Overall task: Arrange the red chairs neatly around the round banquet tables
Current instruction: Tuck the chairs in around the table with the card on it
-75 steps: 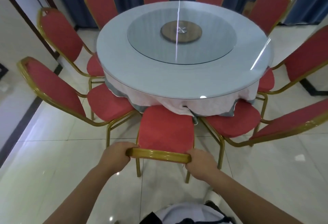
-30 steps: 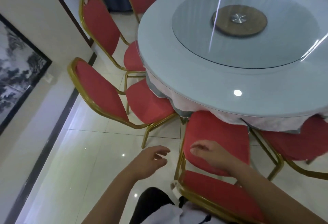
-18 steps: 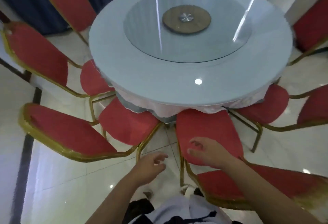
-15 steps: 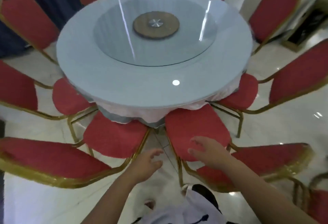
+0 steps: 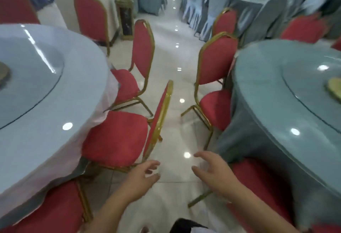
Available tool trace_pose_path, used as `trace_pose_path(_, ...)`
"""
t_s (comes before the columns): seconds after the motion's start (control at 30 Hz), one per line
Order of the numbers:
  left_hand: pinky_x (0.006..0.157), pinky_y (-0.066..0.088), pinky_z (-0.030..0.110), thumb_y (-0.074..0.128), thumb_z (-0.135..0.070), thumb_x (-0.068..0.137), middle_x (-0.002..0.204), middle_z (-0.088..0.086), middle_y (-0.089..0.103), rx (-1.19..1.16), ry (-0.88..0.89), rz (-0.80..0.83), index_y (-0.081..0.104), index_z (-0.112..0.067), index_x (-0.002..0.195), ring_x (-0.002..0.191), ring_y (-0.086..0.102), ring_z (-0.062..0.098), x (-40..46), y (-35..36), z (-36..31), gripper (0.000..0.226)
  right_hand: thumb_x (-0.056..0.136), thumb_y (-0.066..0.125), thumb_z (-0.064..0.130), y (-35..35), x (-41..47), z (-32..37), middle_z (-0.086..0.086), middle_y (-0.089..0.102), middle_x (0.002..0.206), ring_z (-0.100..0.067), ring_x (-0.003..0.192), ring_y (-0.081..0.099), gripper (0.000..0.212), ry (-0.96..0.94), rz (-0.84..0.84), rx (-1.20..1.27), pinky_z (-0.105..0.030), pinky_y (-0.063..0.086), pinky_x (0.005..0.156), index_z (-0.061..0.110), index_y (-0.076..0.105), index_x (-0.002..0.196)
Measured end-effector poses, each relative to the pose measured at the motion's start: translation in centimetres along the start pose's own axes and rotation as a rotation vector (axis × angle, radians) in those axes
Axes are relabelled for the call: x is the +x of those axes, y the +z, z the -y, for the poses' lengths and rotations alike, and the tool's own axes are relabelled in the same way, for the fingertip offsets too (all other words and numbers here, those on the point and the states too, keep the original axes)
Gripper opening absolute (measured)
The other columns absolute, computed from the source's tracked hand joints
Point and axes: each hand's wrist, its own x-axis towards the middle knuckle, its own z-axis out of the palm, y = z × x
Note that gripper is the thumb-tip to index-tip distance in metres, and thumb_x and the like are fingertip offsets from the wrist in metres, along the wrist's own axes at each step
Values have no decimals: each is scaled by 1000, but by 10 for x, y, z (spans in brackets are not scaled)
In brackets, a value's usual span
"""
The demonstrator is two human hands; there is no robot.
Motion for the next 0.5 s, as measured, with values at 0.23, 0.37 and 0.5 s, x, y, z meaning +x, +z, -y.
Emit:
trace_pose_path(0.23, 94, 52, 30, 68, -33, 91, 119, -19, 60, 155, 78, 287, 60, -42, 119, 113, 56, 1, 6, 104, -61, 31, 75, 57, 64, -24, -108, -107, 16, 60, 126, -10, 122, 53, 57, 297, -264, 106, -36, 46, 100, 36, 62, 125)
trace_pose_path(0.37, 100, 47, 31, 71, -36, 87, 131, -22, 49, 332, 122, 357, 52, -43, 132, 125, 50, 7, -8, 159, -88, 50, 63, 39, 88, -30, -168, -163, 18, 46, 144, -10, 137, 37, 88, 457, -244, 82, -42, 30, 111, 42, 47, 138)
trace_pose_path(0.5, 103, 42, 32, 72, -37, 81, 144, -21, 27, 581, 235, 450, 30, -46, 146, 135, 40, 15, -23, 224, -122, 78, 57, 48, 92, -30, -233, -223, 21, 36, 148, -11, 140, 29, 99, 528, -159, 138, -45, 24, 113, 46, 35, 144)
